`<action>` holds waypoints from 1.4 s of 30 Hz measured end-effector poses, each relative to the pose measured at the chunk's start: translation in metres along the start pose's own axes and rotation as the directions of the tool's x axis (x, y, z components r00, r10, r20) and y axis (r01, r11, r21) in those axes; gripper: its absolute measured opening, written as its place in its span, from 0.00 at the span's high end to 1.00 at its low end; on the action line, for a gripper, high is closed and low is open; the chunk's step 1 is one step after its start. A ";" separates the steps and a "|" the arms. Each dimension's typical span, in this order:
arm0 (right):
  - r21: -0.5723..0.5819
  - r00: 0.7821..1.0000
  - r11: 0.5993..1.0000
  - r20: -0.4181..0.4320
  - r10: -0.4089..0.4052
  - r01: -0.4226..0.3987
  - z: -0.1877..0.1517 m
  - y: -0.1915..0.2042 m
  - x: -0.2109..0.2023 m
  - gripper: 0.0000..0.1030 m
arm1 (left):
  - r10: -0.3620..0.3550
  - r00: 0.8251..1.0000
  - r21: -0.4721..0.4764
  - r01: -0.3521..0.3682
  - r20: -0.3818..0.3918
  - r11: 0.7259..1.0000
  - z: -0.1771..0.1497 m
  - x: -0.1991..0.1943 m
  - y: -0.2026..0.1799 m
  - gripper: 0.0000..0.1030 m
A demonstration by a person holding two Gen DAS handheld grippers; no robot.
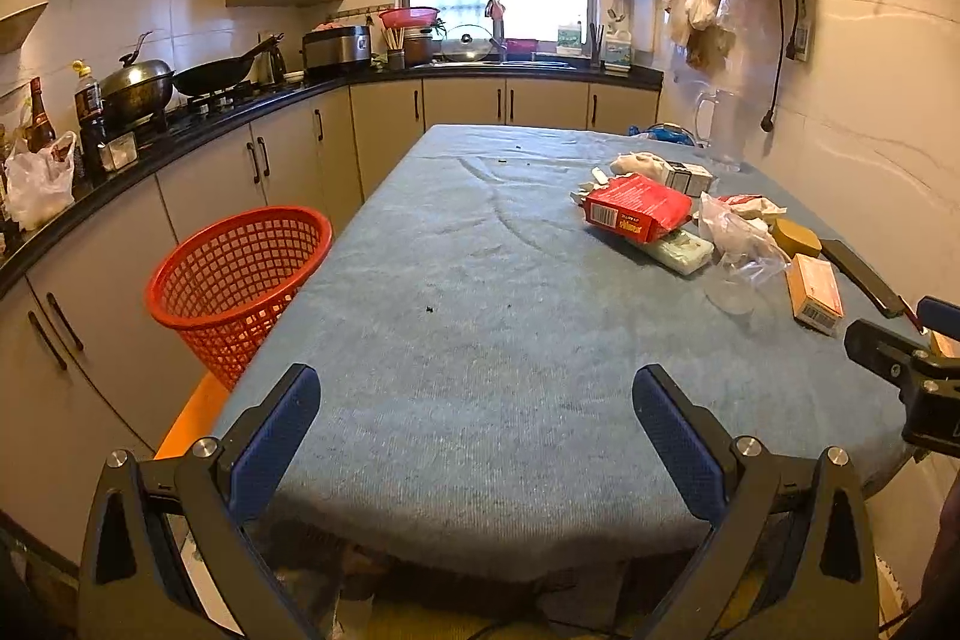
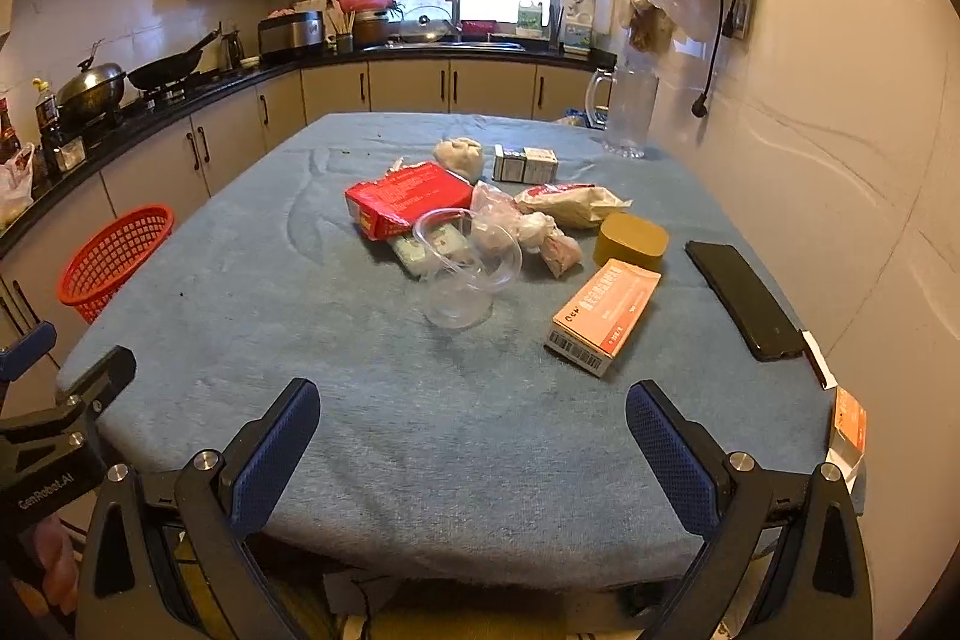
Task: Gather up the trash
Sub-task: 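Move both tools over the table toward the trash items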
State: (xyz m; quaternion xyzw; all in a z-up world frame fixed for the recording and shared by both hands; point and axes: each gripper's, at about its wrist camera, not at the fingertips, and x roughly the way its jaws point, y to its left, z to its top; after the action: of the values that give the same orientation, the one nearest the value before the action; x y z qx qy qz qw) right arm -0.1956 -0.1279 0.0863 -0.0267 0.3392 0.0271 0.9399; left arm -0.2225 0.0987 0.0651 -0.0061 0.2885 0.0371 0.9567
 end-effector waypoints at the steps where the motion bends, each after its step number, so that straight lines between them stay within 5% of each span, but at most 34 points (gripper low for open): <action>1: -0.001 1.000 1.000 -0.001 0.001 -0.001 0.000 0.001 0.000 0.00 | 0.001 1.000 0.001 -0.001 -0.001 1.000 0.000 0.000 0.002 0.00; 42: -0.028 0.999 0.998 -0.003 0.050 -0.050 -0.005 0.019 0.003 0.00 | 0.015 1.000 0.004 -0.015 -0.010 1.000 -0.013 0.006 0.004 0.00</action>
State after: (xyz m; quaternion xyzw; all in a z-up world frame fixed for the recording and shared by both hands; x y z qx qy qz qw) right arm -0.1976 -0.1095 0.0802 -0.0314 0.3404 0.0555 0.9381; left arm -0.2251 0.1029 0.0511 -0.0023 0.2934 0.0438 0.9550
